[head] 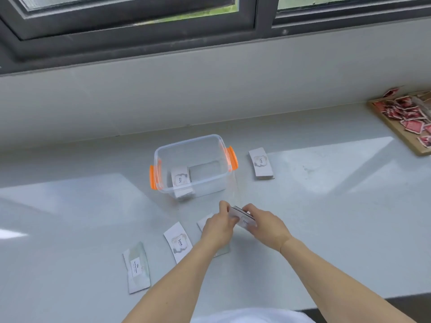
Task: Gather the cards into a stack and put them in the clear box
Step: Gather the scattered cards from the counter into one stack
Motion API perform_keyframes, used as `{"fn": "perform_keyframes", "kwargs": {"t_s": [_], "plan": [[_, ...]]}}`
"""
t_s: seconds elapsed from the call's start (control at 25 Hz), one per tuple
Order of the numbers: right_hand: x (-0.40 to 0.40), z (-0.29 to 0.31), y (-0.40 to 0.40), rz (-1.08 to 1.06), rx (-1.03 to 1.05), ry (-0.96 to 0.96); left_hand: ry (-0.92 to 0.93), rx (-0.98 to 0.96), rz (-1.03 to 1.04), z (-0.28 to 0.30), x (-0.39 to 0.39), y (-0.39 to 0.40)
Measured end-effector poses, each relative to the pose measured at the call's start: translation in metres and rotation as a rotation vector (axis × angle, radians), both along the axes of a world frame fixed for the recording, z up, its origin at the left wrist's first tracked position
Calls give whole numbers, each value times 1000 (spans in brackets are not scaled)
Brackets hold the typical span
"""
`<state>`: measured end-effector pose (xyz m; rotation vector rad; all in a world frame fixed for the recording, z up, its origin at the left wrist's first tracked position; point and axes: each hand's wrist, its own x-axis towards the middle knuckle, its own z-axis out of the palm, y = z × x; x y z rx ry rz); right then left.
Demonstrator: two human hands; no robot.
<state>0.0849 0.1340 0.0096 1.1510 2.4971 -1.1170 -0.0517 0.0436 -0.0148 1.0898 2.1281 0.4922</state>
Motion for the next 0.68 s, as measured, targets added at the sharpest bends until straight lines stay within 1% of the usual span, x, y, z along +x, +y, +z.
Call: {"fn": "perform_keyframes", "kwargs": {"t_s": [0.12, 0.24, 0.32, 0.48, 0.56, 0.68], "plan": [[-4, -8, 0, 99, 207, -31, 63, 17, -12, -2, 5, -1], [-3, -16, 1, 200, 376, -37, 247, 35, -68, -8, 3, -4], [0, -23, -1, 235, 449, -47, 308, 42, -92, -13, -1, -5], [3, -38, -10, 229, 548, -97, 368, 21, -167, -25, -7, -16], [2, -44, -12, 211, 582, -113, 391, 33, -157, -30, -16, -29], [1, -47, -14, 186, 602, -109, 318, 12, -117, -32, -35, -52]]}}
